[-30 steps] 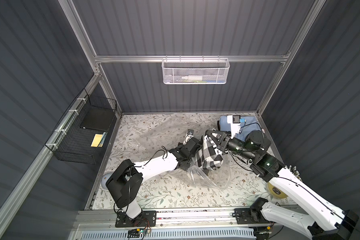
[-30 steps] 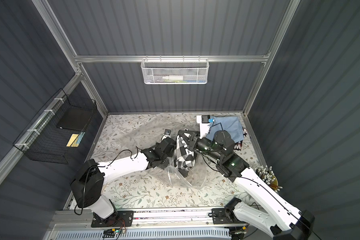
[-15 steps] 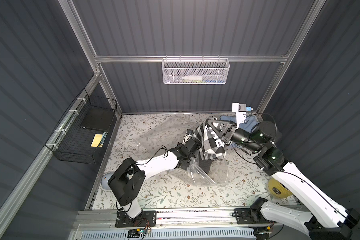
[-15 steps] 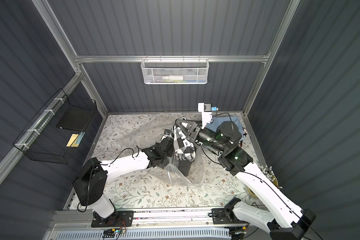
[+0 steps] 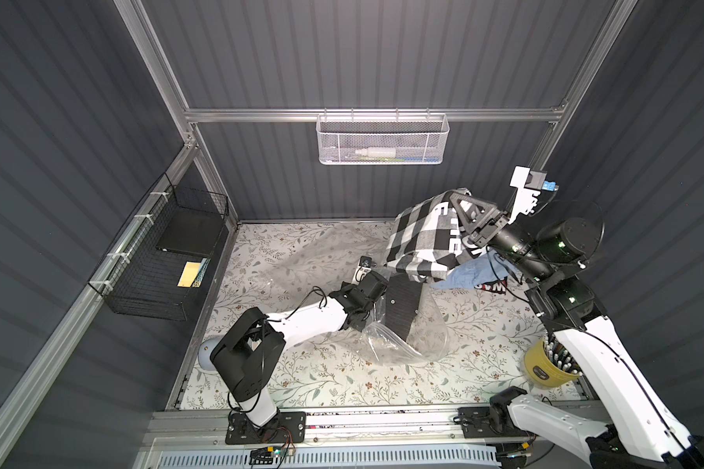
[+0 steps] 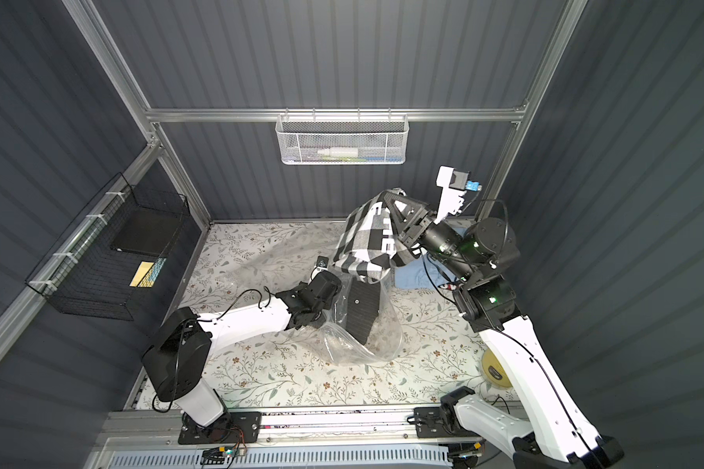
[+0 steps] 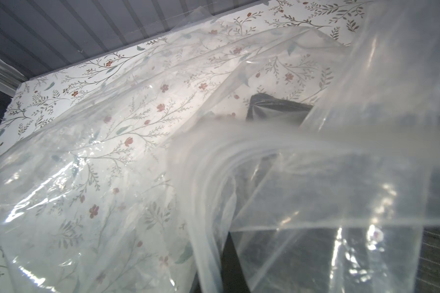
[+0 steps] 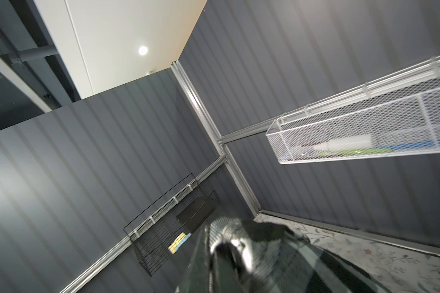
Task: Take the shirt out of the vacuum bag
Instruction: Take out the shirt from the vacuum bag, then place the shirt at the center of the board.
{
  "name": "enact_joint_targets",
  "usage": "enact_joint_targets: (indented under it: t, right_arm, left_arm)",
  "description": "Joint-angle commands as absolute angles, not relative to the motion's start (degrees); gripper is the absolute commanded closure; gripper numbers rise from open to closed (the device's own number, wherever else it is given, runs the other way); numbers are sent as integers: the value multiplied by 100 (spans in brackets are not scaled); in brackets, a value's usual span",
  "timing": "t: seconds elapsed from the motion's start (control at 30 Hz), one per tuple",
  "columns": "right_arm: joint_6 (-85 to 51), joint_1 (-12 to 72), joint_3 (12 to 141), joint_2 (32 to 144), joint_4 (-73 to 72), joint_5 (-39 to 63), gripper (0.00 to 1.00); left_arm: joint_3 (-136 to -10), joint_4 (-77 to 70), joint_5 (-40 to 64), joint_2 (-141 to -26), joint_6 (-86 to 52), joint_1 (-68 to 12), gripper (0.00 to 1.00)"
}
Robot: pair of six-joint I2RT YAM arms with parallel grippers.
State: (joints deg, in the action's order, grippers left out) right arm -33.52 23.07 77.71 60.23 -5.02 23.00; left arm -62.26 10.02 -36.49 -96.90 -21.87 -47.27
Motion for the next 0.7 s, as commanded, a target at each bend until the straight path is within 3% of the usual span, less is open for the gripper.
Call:
enact_joint_targets:
  t: [0.0,0.4,0.67]
  right_arm:
    - [-3227,1929,8058,6198,-755,2118,100]
    - [-3481,411,8128,7283,-1216,2329,100]
    - [-3032,27,8036,7933,-1337,1998,100]
  left_arm:
    - [-6057,1338,-3865,-9422,-2370,-4675,100]
    - [-5765,1870,-4087,-8913,-2768,-4666,100]
    - [-5670,1903,-4094,-8666,-2814,-4661,100]
